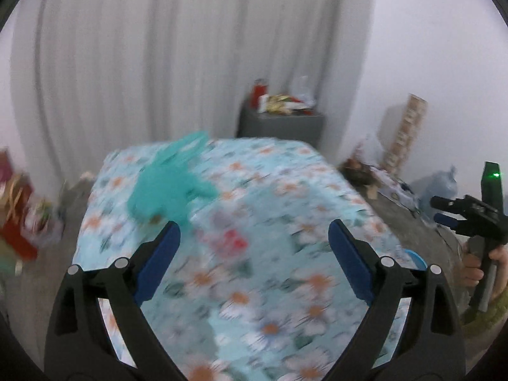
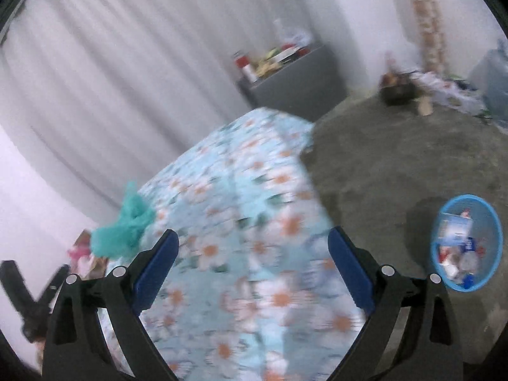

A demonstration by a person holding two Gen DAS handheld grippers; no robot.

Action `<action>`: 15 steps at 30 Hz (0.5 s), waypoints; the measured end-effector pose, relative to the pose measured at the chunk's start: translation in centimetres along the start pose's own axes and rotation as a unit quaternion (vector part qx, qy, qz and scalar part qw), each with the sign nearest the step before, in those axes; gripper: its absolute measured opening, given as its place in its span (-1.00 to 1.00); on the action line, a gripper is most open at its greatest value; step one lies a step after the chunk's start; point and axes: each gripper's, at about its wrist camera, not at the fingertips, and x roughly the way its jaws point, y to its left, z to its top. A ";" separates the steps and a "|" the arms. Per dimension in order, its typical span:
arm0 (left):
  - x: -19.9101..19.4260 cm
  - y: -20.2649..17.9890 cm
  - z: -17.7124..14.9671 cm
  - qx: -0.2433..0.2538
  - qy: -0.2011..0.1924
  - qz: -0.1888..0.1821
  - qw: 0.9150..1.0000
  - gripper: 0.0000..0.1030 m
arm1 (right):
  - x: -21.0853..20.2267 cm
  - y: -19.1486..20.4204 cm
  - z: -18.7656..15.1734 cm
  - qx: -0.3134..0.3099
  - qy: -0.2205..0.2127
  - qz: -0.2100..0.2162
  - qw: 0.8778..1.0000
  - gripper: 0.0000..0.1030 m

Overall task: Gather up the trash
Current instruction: 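Move both open tools back over the green plastic bag on the bed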

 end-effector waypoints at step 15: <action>2.8 5.8 -2.3 -0.070 0.008 0.024 0.997 0.75 | 11.4 9.6 -1.4 -0.037 0.164 0.117 0.979 0.72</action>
